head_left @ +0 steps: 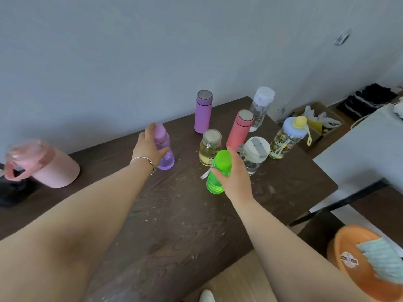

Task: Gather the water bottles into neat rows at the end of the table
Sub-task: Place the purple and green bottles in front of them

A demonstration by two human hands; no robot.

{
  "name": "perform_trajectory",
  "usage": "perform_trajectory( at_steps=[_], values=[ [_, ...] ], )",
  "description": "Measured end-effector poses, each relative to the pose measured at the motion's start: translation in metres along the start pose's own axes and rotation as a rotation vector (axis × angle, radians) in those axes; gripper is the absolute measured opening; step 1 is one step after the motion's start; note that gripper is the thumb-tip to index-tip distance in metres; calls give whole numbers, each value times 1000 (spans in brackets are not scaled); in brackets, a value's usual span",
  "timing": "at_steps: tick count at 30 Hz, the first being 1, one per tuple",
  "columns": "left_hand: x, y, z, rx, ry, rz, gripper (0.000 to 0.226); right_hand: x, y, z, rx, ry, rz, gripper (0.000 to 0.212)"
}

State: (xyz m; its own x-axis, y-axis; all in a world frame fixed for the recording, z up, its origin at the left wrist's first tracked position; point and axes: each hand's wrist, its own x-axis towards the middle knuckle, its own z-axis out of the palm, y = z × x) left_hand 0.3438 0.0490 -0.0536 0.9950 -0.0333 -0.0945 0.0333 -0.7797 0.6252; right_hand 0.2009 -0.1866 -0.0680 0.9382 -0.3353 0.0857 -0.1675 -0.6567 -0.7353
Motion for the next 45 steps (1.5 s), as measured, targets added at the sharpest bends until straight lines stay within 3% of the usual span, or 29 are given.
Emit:
perform_trajectory(
  at_steps=[16, 38, 45],
  values=[
    [-41, -13, -32, -67, 142, -43, 82, 2, -35, -12, 47, 50, -100, 76],
    [-207, -134, -180, -44, 516, -323, 82, -52, -197, 78, 152, -275, -416, 77],
    [-213, -193, -225, -53, 508, -353, 80, -71, -248, 133, 129, -307, -433, 81]
  ],
)
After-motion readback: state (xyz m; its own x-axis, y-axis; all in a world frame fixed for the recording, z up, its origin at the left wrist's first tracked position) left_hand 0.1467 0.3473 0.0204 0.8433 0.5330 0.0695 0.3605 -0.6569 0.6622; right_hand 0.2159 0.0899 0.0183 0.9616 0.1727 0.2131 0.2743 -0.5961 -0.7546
